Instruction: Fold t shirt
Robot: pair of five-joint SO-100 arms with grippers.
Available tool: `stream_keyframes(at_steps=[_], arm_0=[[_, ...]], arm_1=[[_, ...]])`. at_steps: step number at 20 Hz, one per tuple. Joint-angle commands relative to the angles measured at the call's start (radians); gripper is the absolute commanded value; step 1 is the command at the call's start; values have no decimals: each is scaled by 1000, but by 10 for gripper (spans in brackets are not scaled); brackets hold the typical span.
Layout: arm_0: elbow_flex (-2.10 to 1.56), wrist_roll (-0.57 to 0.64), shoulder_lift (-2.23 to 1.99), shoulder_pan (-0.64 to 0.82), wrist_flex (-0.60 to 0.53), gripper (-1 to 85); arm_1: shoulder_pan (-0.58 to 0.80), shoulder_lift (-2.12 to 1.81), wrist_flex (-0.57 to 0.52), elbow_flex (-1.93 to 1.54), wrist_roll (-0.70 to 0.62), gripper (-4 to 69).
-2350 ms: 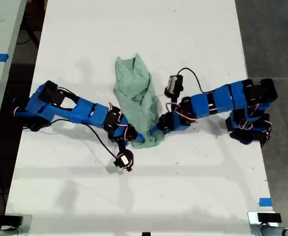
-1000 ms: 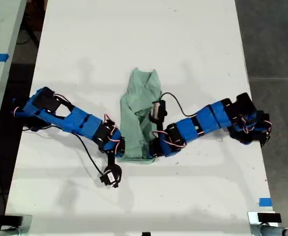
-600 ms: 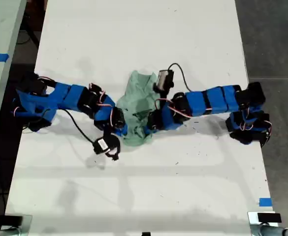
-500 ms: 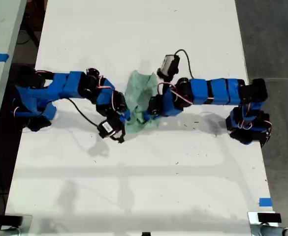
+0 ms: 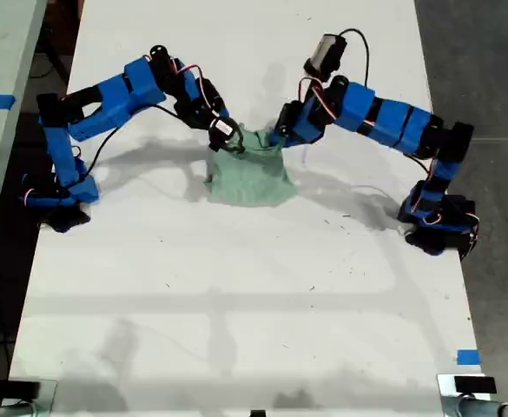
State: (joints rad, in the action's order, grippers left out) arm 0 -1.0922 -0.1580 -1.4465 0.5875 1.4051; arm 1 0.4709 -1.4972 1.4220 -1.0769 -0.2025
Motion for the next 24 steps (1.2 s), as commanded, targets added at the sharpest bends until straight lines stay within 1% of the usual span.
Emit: stream_keyframes(at_steps=[1, 3, 5, 6, 7, 8, 9, 11, 13, 15, 17, 18, 20, 22, 24], arm_0=[[63, -23, -18, 37, -38, 209], [84, -12, -44, 63, -26, 227], [84, 25, -112, 101, 2, 219], [83, 41, -158, 129, 26, 211], [78, 81, -210, 161, 48, 173], [72, 170, -272, 195, 52, 15], [74, 199, -333, 213, 80, 0], [46, 206, -495, 222, 153, -1], [-69, 189, -736, 169, 169, -1], [-233, 135, -986, 92, 176, -1], [-459, 31, -1187, -46, 156, -1], [-591, -14, -1267, -124, 127, -1], [-927, -95, -1453, -270, 14, -1], [-1232, -156, -1651, -351, -81, -1], [-1485, -229, -1911, -439, -137, -1]], arm_1=[[57, -48, 35, 31, -37, 311], [100, -75, 87, 58, -49, 323], [160, -147, 146, 58, -69, 316], [193, -195, 178, 48, -78, 307], [224, -255, 204, 23, -87, 285], [249, -319, 238, -5, -91, 147], [264, -400, 267, -49, -81, -8], [267, -627, 267, -221, -66, -7], [232, -891, 264, -405, -49, -7], [187, -1150, 262, -578, -49, -7], [92, -1310, 267, -695, -20, -6], [28, -1350, 259, -762, 14, -6], [-92, -1442, 196, -945, 67, -6], [-112, -1612, 163, -1157, 91, -6], [-160, -1901, 130, -1393, 133, 2]])
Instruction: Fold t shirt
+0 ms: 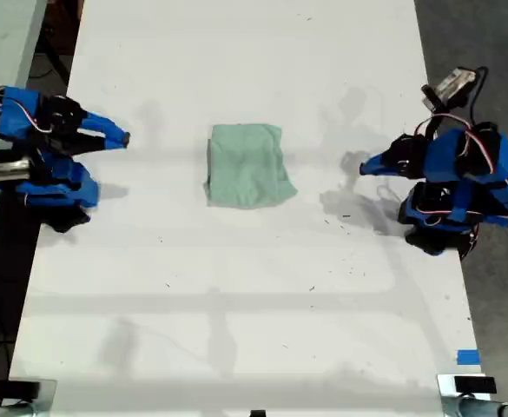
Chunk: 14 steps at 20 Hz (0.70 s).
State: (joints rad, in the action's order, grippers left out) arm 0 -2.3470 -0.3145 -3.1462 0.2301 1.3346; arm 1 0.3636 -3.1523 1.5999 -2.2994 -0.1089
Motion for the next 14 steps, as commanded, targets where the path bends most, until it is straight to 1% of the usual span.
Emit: stream_keyframes(at_steps=[1, 2, 4, 5, 6, 7, 8, 10, 12, 14], arm_0=[[-356, -92, -371, -104, -75, -1], [-466, -60, -465, -126, -121, -3], [-626, -43, -460, -181, -241, -3], [-713, -49, -459, -192, -279, -3], [-764, -52, -459, -183, -282, -2], [-775, -46, -459, -155, -261, -1], [-773, -34, -459, -126, -247, -1], [-782, -32, -459, -101, -247, -1], [-784, -31, -459, -117, -249, 22], [-784, -31, -459, -114, -250, 27]], arm_1=[[-71, -365, -49, -293, 69, 12], [-83, -362, -43, -347, 89, 12], [-100, -362, -137, -500, 120, 12], [-95, -362, -144, -560, 170, 12], [-74, -362, -146, -607, 235, 12], [-40, -362, -141, -652, 258, 12], [-14, -362, -153, -663, 247, 12], [-12, -362, -155, -664, 247, 12], [-2, -362, -155, -664, 244, 18], [21, -362, -155, -664, 242, 25]])
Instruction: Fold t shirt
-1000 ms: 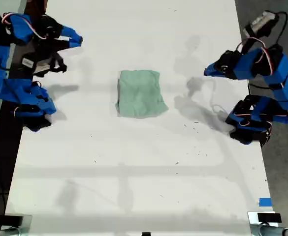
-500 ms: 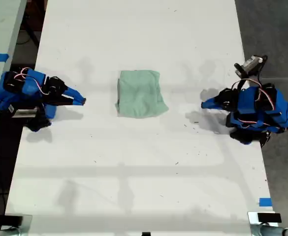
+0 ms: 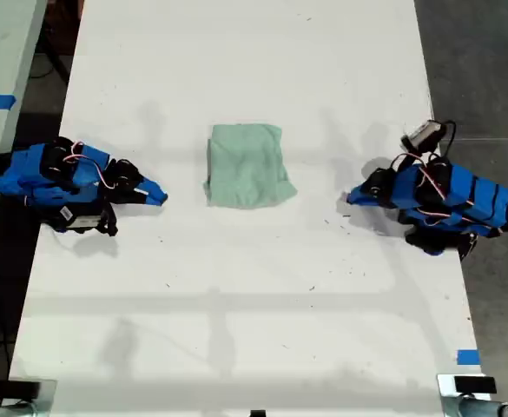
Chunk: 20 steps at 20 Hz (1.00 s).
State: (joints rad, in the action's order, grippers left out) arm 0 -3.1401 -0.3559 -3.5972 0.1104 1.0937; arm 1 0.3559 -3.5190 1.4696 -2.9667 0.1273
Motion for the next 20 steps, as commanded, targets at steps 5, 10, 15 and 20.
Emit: stream_keyframes(at_steps=[5, 10, 15, 20], arm_0=[[8, 20, -8, 9, -9, 82], [3, -5, -8, 2, -17, -1], [5, 262, -8, -21, 28, 94], [5, 298, -8, -9, 29, 128]], arm_1=[[31, 5, -25, 2, -2, 22], [103, 5, -25, 2, -3, 55], [107, 5, -25, 2, -8, 79], [106, 5, -25, 2, -9, 95]])
